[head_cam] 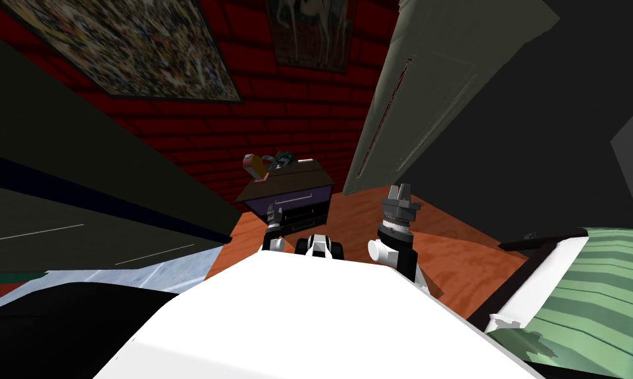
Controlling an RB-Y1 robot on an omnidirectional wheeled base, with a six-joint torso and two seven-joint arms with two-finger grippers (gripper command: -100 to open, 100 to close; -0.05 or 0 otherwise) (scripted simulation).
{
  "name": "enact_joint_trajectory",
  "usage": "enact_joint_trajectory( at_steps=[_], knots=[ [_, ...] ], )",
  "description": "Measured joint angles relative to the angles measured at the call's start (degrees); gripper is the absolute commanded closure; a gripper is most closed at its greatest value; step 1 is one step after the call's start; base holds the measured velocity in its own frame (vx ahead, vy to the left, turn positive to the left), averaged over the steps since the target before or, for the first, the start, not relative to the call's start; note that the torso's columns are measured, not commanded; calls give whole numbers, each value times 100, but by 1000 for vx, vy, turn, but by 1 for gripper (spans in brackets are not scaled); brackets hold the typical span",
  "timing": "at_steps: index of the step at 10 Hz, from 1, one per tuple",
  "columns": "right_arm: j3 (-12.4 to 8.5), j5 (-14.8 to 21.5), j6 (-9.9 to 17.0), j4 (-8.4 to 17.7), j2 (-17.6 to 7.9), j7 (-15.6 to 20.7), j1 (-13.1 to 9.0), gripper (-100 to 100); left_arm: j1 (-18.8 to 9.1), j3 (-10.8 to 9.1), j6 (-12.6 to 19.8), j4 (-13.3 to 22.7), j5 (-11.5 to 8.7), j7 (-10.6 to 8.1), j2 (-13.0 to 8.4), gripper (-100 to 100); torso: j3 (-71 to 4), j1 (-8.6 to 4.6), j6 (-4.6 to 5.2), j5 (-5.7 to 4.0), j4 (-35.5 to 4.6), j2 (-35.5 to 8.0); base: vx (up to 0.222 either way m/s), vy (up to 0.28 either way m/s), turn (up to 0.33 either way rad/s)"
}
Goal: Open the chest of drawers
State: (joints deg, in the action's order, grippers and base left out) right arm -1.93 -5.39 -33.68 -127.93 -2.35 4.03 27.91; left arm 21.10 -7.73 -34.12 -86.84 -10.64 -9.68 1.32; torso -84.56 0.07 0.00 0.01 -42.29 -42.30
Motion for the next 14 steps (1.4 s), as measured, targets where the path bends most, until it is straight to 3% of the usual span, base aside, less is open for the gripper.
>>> enact_joint_trajectory(
  at_steps=[5, 6, 11, 14],
  knots=[
    [0, 0, -1, -1, 0, 0, 2, 0, 552, 43, 23, -426, -131, -518, -586, -100, 0, -9, 0, -2, 0, 0, 128, -52, 60],
    [0, 0, 0, 0, 0, 0, 1, 0, 566, 46, 21, -440, -134, -543, -596, 100, 15, 3, 2, 1, -6, -25, -79, 27, -111],
    [0, 0, 0, 0, 0, 0, -2, 0, 94, 18, -33, -145, -22, -123, -131, 100, -17, 42, -12, 34, 35, 42, -117, 43, -50],
    [1, 0, 0, 0, 1, 0, -1, 0, 118, 22, 102, -310, -22, -95, -138, 100, 0, 7, -9, 19, 23, 12, -92, -64, 30]
  ],
)
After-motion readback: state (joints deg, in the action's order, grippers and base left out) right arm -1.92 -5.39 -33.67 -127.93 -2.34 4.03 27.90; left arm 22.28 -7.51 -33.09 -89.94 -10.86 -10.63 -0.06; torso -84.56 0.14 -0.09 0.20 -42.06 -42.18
